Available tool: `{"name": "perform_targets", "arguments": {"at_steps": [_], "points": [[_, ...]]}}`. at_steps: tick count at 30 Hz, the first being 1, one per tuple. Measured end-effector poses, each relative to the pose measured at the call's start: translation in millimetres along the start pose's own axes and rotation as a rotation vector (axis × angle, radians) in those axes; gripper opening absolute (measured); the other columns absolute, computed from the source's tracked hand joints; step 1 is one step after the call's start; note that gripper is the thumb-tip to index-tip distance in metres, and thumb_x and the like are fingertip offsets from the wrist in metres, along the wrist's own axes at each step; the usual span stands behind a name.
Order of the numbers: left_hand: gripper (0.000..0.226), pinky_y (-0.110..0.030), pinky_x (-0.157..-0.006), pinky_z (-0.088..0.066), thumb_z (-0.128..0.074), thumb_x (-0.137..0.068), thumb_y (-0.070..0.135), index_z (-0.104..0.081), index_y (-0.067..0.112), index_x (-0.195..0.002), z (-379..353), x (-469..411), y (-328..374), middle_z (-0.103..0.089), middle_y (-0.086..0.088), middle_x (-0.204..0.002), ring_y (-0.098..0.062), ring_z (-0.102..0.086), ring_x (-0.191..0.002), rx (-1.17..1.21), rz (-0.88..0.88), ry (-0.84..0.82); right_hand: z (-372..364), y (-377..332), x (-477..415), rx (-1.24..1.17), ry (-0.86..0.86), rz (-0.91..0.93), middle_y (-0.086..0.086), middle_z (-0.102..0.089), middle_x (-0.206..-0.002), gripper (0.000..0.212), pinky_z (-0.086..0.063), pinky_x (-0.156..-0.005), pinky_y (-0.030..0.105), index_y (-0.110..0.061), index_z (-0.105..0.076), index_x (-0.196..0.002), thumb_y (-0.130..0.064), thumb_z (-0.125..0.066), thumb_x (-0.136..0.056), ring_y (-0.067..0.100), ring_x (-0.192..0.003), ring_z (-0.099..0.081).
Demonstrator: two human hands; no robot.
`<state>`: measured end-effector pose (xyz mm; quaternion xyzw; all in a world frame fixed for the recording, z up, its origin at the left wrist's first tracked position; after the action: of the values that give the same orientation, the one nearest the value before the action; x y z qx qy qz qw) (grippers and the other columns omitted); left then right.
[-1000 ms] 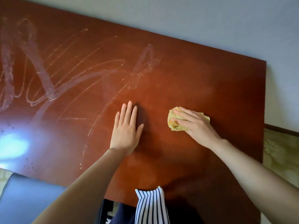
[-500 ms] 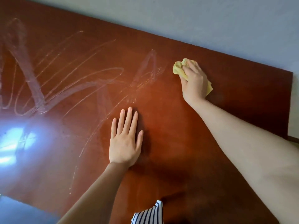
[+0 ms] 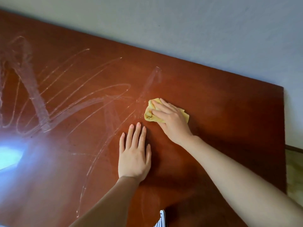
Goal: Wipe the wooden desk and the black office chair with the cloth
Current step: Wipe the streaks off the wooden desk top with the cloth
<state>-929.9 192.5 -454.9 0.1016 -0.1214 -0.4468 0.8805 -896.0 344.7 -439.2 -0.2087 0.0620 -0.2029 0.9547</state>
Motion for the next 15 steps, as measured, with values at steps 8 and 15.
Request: {"name": "perform_targets", "arguments": {"at_steps": [8, 15], "points": [[0.056, -0.045, -0.117, -0.011, -0.024, -0.096, 0.035, -0.039, 0.011, -0.145, -1.1, -0.8, -3.6, -0.034, -0.008, -0.152, -0.027, -0.023, -0.144, -0.021, -0.021, -0.025, 15.2, 6.2, 86.8, 0.086, -0.090, 0.076, 0.005, -0.051, -0.139, 0.052, -0.031, -0.109, 0.044, -0.014, -0.064, -0.122, 0.008, -0.069, -0.075, 0.029, -0.133, -0.041], [0.056, -0.044, -0.116, -0.010, -0.027, -0.095, 0.033, -0.042, 0.008, -0.142, -1.9, 0.2, -0.5, -0.037, -0.011, -0.150, -0.029, -0.027, -0.142, -0.039, -0.034, -0.012, 45.9, 64.4, 87.8, 0.065, 0.059, -0.194, 0.011, -0.055, -0.134, 0.046, -0.039, -0.103, 0.046, -0.003, -0.067, -0.114, 0.015, -0.071, -0.071, 0.029, -0.129, -0.044]]}}
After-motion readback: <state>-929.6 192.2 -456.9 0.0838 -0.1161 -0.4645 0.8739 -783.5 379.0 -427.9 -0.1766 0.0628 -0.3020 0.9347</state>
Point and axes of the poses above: each hand's wrist, its own x-axis away from the middle knuckle, its own z-axis out of the back of the hand, y = z × x, the point moved 5 cm from there along -x, towards the middle knuckle
